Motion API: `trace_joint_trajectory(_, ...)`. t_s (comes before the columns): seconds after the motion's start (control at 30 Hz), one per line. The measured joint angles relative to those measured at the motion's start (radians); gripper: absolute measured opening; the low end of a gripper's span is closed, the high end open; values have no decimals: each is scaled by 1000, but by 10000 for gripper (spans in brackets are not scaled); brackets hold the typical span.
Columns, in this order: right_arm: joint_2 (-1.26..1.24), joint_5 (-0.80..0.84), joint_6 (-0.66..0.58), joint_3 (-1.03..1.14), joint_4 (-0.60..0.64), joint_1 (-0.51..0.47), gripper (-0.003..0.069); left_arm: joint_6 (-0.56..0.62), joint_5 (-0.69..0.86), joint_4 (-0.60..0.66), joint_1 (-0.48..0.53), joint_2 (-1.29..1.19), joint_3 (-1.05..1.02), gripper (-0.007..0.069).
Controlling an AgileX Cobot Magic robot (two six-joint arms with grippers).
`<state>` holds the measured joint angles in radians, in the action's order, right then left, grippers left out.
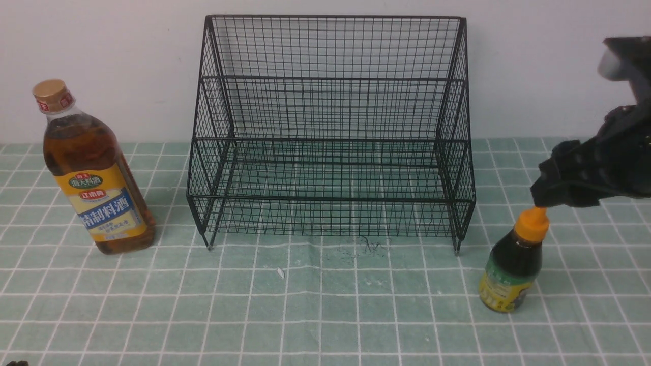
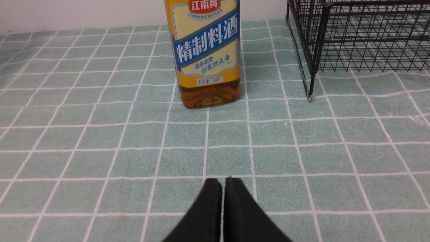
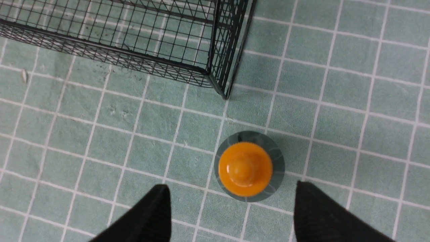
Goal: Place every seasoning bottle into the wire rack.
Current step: Use the right arm to grab the condiment bottle closest to it
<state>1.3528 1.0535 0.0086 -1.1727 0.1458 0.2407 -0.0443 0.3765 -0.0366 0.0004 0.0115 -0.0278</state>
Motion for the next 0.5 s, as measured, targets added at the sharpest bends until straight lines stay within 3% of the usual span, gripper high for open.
trace_joint_trajectory(0.13, 90, -13, 2, 0, -14, 0, 534, 0, 0, 0, 0, 0, 0, -6)
trace_joint_trajectory(0.23, 158, -21, 4, 0, -22, 0, 527, 0, 0, 0, 0, 0, 0, -6)
trace_joint_trajectory(0.3, 183, -24, 4, 0, -25, 0, 501, 0, 0, 0, 0, 0, 0, -6)
trace_joint_trajectory(0.33, 217, -28, 3, 0, -26, 0, 424, 0, 0, 0, 0, 0, 0, -6)
trace_joint_trajectory(0.37, 217, -28, 2, 0, -26, 0, 412, 0, 0, 0, 0, 0, 0, -6)
trace_joint_trajectory(0.4, 231, -29, -9, 0, -25, 0, 307, 0, 0, 0, 0, 0, 0, -6)
trace_joint_trajectory(0.5, 217, -9, -49, -13, -22, 0, 297, 0, 0, 0, 0, 0, 0, -6)
